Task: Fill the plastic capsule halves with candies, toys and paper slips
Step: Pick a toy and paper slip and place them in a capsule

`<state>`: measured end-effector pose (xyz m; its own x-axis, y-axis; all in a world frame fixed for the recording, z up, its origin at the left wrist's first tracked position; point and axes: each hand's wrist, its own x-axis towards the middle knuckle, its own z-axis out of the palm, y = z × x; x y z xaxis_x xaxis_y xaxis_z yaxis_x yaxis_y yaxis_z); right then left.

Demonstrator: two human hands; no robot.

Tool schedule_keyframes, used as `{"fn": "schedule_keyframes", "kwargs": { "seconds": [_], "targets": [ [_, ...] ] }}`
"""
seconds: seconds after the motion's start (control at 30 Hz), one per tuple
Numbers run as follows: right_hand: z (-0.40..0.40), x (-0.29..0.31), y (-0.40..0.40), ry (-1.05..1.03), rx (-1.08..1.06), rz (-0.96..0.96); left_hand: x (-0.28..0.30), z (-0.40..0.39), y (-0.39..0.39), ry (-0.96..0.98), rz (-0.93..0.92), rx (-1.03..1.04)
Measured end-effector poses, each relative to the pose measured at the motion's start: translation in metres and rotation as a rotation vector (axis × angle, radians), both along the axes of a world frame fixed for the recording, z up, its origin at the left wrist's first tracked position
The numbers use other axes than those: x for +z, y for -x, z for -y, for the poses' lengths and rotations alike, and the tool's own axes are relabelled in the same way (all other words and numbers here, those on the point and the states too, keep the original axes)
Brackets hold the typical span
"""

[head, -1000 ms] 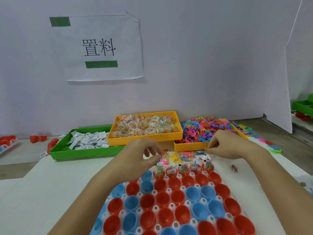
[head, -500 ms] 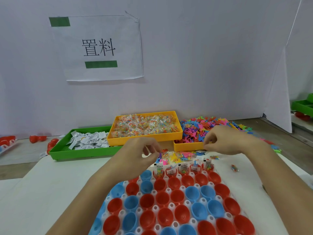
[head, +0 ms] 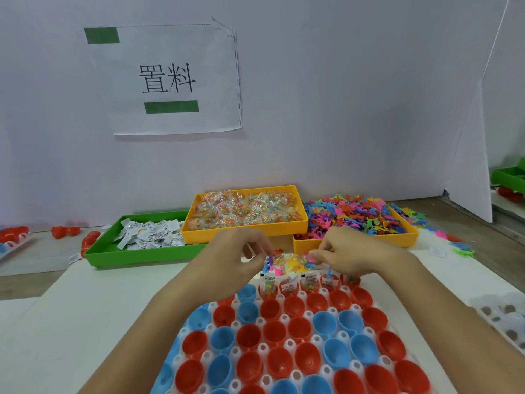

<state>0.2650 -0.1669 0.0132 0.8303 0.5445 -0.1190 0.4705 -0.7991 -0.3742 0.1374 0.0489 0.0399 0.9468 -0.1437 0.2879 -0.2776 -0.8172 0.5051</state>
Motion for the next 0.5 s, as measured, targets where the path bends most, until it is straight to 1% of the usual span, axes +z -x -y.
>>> {"fn": "schedule_keyframes", "kwargs": {
  "seconds": [0.17,0.33,0.43,0.5],
  "targets": [
    [0.001,0.002,0.000,-0.082,0.000,-0.001,0.000,0.000,0.000,0.008,-0.001,0.004],
    [0.007,0.018,0.001,-0.240,0.020,0.104,0.001,0.000,0.000,0.010,0.014,0.006],
    [0.003,0.030,0.012,-0.369,0.108,0.069,-0.001,0.004,-0.002,0.033,0.038,0.013],
    [-0.006,0.036,0.022,-0.463,0.167,0.022,-0.002,0.006,-0.003,0.106,0.036,0.036]
  ]
}}
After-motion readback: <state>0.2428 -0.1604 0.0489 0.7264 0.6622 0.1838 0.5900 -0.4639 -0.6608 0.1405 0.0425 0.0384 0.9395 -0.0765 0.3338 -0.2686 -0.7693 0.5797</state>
